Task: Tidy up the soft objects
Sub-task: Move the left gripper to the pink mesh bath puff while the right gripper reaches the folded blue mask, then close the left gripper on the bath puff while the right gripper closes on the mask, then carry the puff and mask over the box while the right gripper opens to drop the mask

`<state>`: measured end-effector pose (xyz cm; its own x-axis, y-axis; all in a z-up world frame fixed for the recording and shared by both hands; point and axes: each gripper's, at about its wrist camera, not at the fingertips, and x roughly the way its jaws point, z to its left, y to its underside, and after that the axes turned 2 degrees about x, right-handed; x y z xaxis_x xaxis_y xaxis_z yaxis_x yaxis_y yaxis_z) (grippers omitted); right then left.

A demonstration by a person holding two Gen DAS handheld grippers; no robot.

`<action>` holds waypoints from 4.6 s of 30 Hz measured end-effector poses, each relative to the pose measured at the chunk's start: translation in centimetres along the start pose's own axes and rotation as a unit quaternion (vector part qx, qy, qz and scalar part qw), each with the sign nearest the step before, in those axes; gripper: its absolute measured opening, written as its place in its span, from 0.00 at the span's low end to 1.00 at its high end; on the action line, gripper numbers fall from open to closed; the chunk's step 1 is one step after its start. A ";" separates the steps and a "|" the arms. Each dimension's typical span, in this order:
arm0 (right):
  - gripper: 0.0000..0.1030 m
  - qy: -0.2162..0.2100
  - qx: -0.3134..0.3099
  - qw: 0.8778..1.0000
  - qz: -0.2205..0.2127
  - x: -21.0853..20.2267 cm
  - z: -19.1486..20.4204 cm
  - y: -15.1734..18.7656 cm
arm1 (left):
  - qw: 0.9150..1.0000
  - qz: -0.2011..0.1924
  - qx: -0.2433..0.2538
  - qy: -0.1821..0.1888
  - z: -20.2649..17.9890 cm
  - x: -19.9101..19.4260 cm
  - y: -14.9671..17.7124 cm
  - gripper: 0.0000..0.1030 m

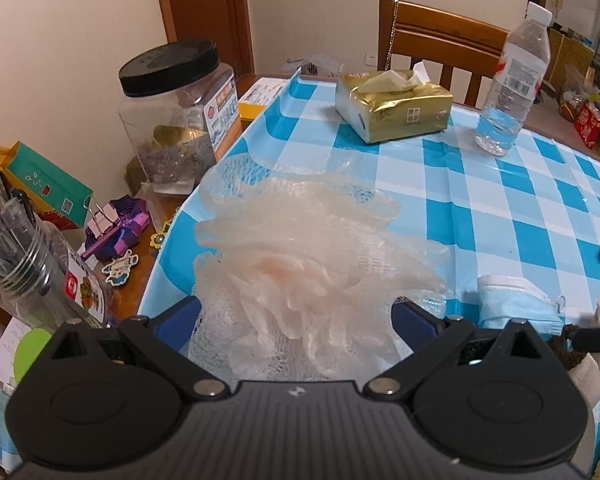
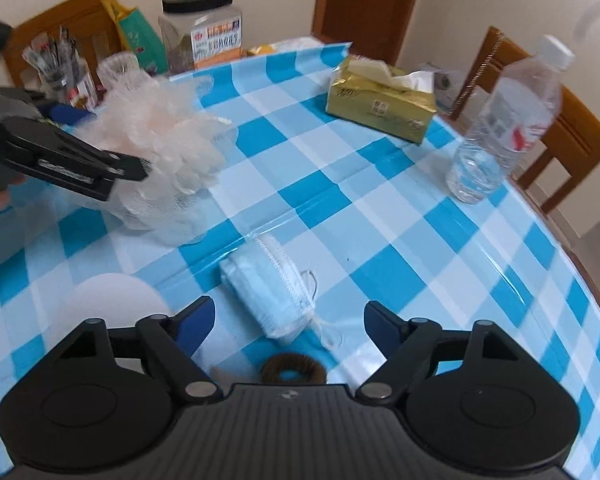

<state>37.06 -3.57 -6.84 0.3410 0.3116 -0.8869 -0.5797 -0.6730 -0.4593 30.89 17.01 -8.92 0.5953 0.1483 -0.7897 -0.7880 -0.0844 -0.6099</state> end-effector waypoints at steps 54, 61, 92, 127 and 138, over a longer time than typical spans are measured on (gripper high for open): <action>0.31 -0.036 -0.060 0.997 0.025 6.7 0.5 -2.1 | 0.999 0.004 0.020 0.039 0.9 3.6 -2.1 0.61; 0.30 -0.027 -0.053 0.998 0.015 5.1 0.2 -2.4 | 0.997 0.007 0.030 0.064 1.3 2.3 -2.5 0.49; 0.30 -0.011 0.016 0.999 -0.029 -10.3 6.6 3.4 | 0.970 -0.019 0.179 0.163 -0.3 -13.9 -0.1 0.43; 0.31 0.092 0.166 0.981 -0.031 -23.7 -1.0 27.0 | 0.898 -0.064 0.322 0.293 -25.4 -24.3 3.0 0.43; 0.32 0.082 0.136 0.987 -0.038 -20.7 -7.8 27.6 | 0.912 -0.073 0.309 0.259 -30.6 -23.9 2.0 0.43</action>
<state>19.77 -33.81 -0.76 0.4942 0.2264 -0.8394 -0.7167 -0.4403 -0.5407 19.85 -16.86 6.69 0.5700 -0.3848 -0.7260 -0.5375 0.4936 -0.6837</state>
